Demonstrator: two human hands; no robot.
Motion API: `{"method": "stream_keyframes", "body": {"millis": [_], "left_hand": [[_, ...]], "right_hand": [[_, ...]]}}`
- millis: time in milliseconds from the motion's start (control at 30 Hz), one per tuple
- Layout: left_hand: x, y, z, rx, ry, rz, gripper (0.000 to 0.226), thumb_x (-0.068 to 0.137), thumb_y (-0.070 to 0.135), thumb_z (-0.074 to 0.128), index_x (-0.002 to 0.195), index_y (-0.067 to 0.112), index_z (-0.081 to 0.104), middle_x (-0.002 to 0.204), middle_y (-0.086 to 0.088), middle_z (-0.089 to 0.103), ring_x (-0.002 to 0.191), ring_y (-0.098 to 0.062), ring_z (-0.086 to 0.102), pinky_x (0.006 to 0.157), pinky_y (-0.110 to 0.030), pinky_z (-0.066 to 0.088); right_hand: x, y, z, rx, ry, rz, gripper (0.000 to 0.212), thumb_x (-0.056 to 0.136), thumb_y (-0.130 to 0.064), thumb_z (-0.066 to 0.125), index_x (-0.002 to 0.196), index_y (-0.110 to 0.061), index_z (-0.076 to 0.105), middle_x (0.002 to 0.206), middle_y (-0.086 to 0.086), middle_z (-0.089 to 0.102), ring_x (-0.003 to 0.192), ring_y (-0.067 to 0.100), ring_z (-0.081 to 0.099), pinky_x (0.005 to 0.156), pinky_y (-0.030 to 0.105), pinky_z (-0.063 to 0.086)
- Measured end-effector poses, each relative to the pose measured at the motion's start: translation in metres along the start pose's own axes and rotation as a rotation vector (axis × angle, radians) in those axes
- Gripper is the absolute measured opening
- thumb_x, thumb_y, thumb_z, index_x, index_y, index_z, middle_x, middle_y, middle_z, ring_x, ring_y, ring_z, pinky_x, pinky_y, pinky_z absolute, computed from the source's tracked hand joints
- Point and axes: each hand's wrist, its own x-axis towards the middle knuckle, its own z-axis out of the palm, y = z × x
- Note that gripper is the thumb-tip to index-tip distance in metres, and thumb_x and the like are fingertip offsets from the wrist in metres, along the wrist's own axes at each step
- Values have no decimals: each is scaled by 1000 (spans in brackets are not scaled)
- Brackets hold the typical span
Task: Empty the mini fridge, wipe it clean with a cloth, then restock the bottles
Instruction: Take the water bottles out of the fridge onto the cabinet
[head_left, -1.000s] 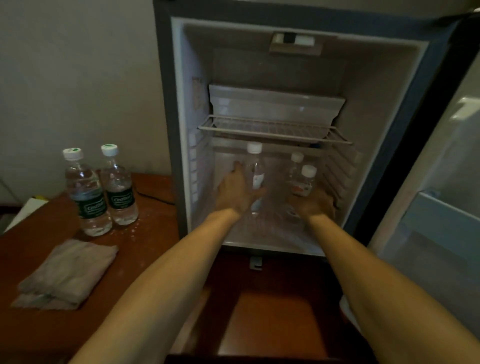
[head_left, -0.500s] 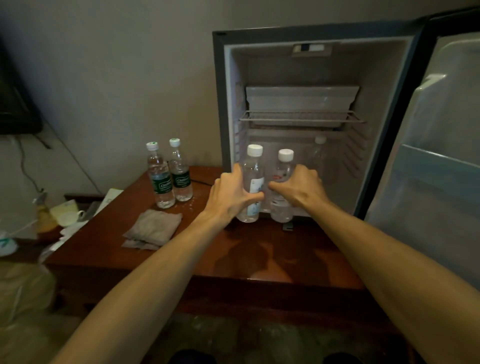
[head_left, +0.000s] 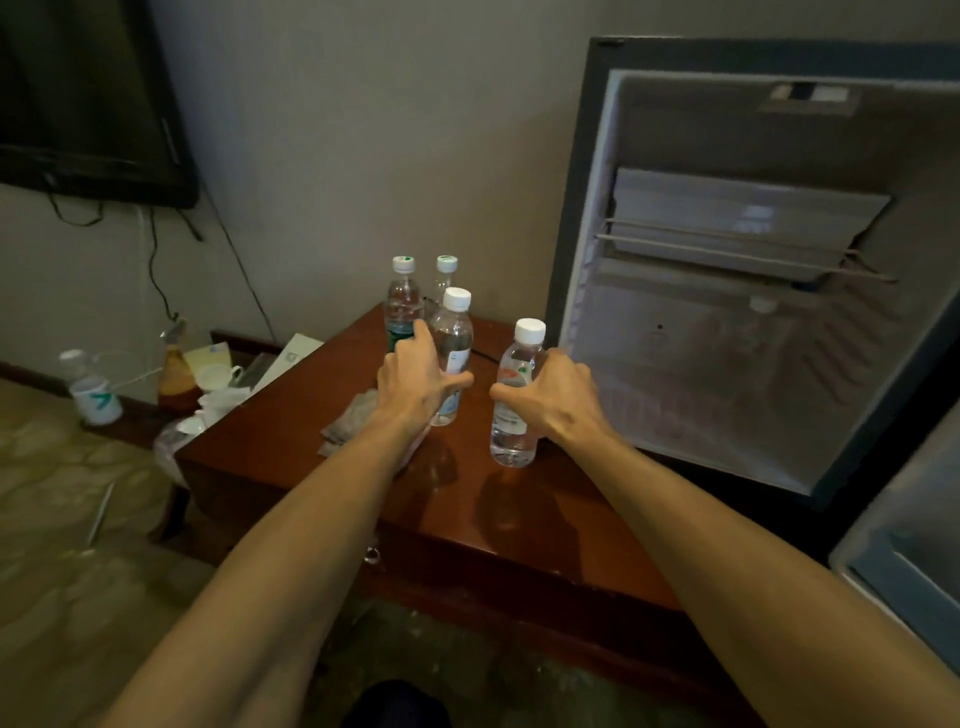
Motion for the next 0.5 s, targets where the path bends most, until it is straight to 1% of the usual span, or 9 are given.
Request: {"method": "stream_keyframes", "body": {"millis": [133,233,333,433,500], "left_hand": [[33,-17,23,-75,-27,-19,69,73,40,89,119,15,45,117,-14,67,110,-38,65,84,-45,53],[50,-24,47,-133,-70,-31,72,69,42,92,117,16,45,114,-11,68,108,-33,66,84,-45,55],[62,-31,66,-210,-76,-52,72,68,43,93,115,18,45,112,-9,68,106,-31,66,86,-48,56],[73,-43,78,-249,-68,-52,66,71,39,91,113,16,45,111,-10,68,102,-31,66,83,-45,55],[79,-50,81,-277,-54,-52,68,69,44,90,112,17,45,108,-9,68,99,-29,67,83,-46,56]], "right_hand": [[19,0,30,-23,-24,3,62,70,-49,79,118,-19,52,101,-1,65,90,19,65,82,42,59],[31,3,46,-39,-34,-6,67,72,-52,78,123,-19,49,106,-1,64,92,18,64,82,42,59],[43,6,57,8,-48,-8,70,74,-48,79,128,-18,46,115,1,64,102,21,66,87,44,58],[57,6,68,27,-53,9,72,75,-46,79,130,-17,45,120,2,63,107,22,65,90,45,57],[67,5,75,24,-37,21,73,73,-48,80,129,-18,45,118,2,63,106,22,65,89,45,57]]}}
